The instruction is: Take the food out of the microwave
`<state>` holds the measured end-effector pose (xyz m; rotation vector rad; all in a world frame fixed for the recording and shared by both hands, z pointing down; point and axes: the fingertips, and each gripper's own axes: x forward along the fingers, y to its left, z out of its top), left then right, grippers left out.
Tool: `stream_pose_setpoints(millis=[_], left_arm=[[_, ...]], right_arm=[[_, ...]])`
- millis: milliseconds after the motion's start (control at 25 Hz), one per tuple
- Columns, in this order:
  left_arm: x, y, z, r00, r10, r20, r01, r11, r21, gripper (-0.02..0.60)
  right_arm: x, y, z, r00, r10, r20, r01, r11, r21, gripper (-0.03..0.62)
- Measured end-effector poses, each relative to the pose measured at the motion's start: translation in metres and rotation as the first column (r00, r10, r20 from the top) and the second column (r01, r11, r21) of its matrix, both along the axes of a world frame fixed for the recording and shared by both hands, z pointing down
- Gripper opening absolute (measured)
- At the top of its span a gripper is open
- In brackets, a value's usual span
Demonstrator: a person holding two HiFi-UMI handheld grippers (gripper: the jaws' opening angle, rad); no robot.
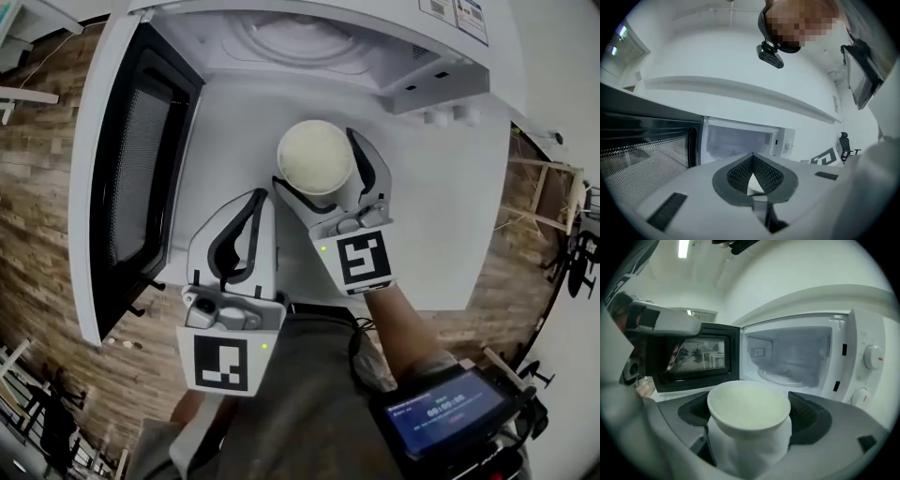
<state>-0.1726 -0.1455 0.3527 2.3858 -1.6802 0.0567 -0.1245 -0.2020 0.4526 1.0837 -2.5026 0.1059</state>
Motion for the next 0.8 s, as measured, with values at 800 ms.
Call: stream_pose_setpoints(millis=[800], left_arm=[[-0.010,0.013,0.012,0.999,-0.034,0.033,0.035,0.999,-0.032,0.006]], right_arm=[[-0.011,0.018,0.059,0.998,-0.063,-0.031,0.059,0.990,-0.126,0.508]])
